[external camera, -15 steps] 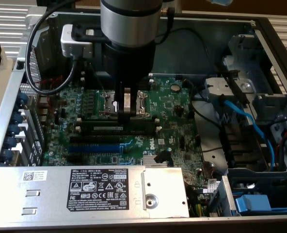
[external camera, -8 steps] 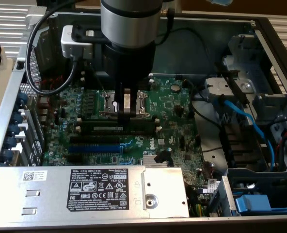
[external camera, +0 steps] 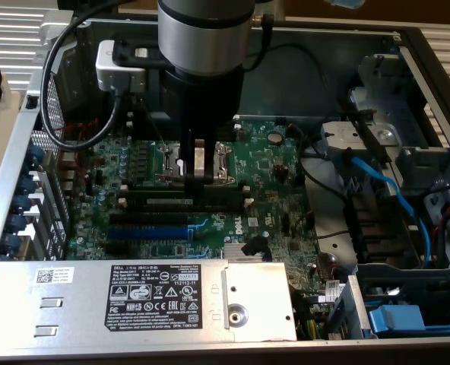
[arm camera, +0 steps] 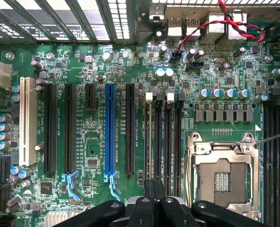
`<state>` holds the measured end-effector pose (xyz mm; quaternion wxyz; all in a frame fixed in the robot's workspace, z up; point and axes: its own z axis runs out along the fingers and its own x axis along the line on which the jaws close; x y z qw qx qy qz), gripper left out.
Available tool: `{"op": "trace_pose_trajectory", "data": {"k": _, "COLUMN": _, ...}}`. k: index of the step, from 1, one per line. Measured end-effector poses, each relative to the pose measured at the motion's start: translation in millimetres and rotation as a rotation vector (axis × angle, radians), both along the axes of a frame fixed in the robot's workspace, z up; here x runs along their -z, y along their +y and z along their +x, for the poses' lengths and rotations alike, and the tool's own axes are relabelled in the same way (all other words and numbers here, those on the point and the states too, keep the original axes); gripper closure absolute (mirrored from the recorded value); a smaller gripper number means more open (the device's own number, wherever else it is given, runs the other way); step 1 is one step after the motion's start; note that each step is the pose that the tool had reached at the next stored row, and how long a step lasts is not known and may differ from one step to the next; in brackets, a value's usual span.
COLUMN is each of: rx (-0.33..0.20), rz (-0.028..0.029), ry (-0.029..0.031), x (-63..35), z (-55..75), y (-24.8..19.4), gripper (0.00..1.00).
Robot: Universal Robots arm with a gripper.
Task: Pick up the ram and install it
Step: 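Press down the ram until it locks into place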
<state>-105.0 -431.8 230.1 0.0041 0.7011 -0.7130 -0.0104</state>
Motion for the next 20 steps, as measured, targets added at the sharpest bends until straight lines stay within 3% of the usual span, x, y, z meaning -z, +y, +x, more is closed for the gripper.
{"op": "trace_pose_trajectory", "data": {"k": 12, "rx": -0.002, "rz": 0.0, "ry": 0.0024, "x": 0.7, "z": 1.0, "y": 0.0, "gripper": 0.9}}
{"op": "trace_pose_trajectory", "data": {"k": 20, "rx": -0.002, "rz": 0.0002, "ry": 0.0106, "x": 1.9, "z": 1.1, "y": 0.0, "gripper": 0.9}}
